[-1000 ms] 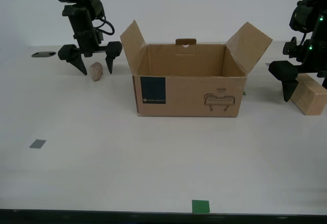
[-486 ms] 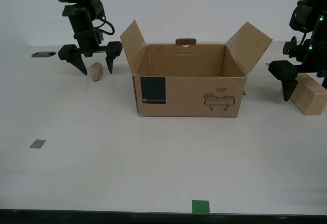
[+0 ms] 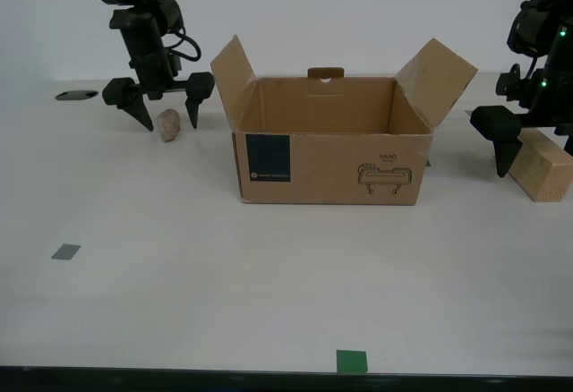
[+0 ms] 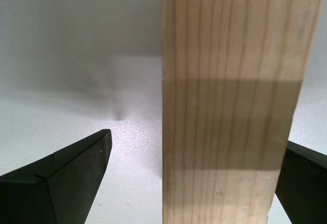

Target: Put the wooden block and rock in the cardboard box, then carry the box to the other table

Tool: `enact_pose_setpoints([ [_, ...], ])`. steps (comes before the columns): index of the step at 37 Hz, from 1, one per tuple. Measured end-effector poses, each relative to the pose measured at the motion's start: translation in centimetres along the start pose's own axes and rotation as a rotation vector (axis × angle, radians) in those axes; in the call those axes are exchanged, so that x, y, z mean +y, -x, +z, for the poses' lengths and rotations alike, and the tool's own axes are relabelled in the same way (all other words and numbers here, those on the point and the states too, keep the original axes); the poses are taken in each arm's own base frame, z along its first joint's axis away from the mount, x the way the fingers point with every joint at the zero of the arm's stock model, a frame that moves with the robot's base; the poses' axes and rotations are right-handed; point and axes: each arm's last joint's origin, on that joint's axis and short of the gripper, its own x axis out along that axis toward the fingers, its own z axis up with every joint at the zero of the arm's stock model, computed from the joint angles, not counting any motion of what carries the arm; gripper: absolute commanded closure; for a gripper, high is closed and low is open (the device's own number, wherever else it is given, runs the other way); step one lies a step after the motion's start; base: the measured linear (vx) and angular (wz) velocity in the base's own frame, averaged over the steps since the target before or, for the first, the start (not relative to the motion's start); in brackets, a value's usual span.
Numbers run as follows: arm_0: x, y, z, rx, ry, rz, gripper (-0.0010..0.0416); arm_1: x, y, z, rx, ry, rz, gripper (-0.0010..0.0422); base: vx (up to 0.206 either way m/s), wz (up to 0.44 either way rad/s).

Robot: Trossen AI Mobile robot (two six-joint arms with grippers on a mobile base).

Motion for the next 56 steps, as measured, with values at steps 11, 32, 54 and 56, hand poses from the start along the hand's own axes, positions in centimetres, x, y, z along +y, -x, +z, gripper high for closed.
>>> enact_pose_setpoints([
  [11, 0.0, 0.0, 0.0, 0.000, 0.000, 0.000, 0.0057, 0.0, 0.0, 0.0, 0.000, 0.000, 0.000, 0.0012, 0.000, 0.000],
  [32, 0.0, 0.0, 0.0, 0.002, 0.000, 0.000, 0.0142, 0.2, -1.6, -1.2, -0.002, 0.000, 0.012, 0.0156, 0.000, 0.000],
  [54, 0.0, 0.0, -0.1, 0.008, -0.001, 0.020, 0.0410, 0.1, -1.0, -0.5, -0.020, 0.019, 0.002, 0.0407, 0.000, 0.000],
  [56, 0.0, 0.0, -0.1, 0.008, 0.000, 0.025, 0.0400, 0.1, -1.0, -0.5, -0.018, 0.019, 0.002, 0.0415, 0.000, 0.000],
])
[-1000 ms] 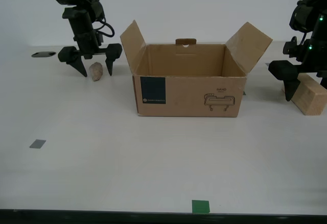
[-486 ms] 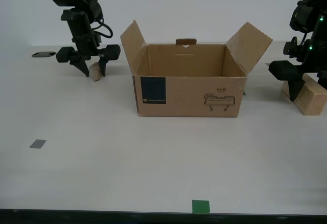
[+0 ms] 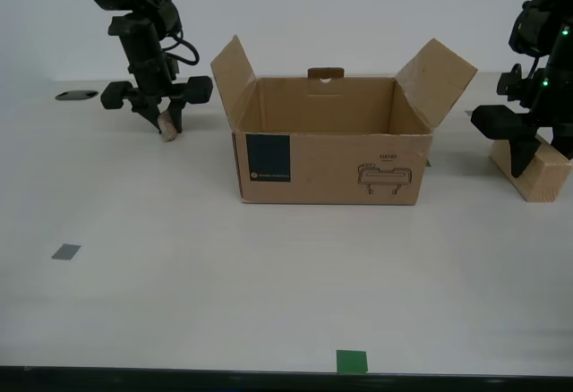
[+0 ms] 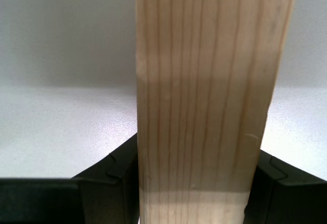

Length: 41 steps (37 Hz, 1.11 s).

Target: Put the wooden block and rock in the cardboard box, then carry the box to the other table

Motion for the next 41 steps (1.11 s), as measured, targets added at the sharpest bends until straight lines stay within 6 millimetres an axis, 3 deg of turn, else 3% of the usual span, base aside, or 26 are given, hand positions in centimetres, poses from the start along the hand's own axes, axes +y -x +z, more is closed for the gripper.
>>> enact_pose_setpoints([
  [24, 0.0, 0.0, 0.0, 0.002, 0.000, 0.003, 0.0407, 0.0, 0.3, -0.3, 0.032, -0.022, 0.005, 0.0413, 0.000, 0.000],
  [35, 0.0, 0.2, -0.1, 0.013, 0.000, 0.005, 0.0407, -0.4, 2.4, -0.1, 0.007, -0.050, -0.004, 0.0413, 0.000, 0.000],
  [41, 0.1, 1.4, -0.1, -0.019, 0.001, 0.007, 0.0407, -0.5, 3.9, 0.0, -0.008, -0.066, -0.007, 0.0413, 0.000, 0.000],
])
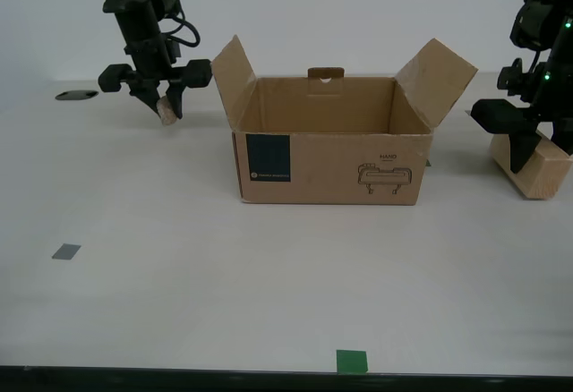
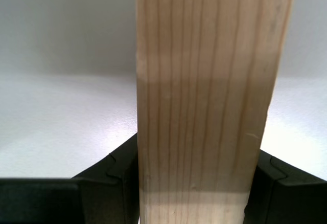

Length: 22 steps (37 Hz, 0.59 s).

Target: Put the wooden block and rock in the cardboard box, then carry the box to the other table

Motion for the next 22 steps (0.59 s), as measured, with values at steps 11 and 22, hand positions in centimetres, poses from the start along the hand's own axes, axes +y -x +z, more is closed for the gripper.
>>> enact_pose_setpoints([
  [11, 0.1, 3.8, 0.1, -0.076, 0.002, 0.002, 0.0407, 0.0, 3.1, 0.0, -0.027, -0.040, -0.003, 0.0413, 0.000, 0.000],
  [22, 0.2, 8.3, -0.5, -0.178, 0.004, 0.005, 0.0407, -0.1, 8.8, 0.2, -0.141, -0.053, -0.013, 0.0413, 0.000, 0.000],
])
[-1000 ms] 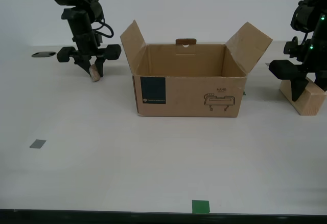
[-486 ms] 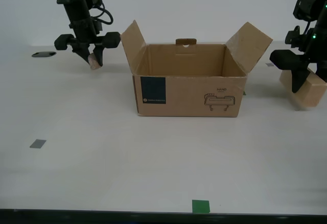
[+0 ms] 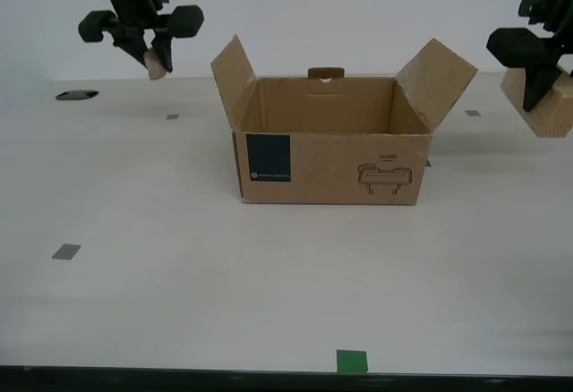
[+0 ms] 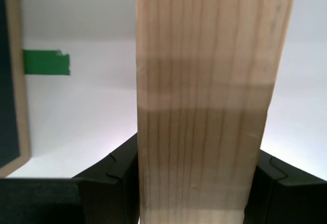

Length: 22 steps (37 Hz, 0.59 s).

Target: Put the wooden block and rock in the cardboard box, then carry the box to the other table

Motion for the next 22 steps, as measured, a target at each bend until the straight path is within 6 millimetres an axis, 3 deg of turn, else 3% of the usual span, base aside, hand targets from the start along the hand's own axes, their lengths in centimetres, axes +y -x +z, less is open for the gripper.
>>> enact_pose_setpoints([
  [8, 0.1, 3.8, 0.1, -0.070, 0.002, 0.004, 0.0407, -0.1, 4.7, 0.3, -0.097, -0.008, -0.014, 0.0413, 0.000, 0.000],
  [22, 0.4, 9.8, 1.1, -0.220, 0.012, 0.050, 0.0407, -1.0, 10.3, -0.4, -0.180, -0.045, -0.054, 0.0413, 0.000, 0.000],
])
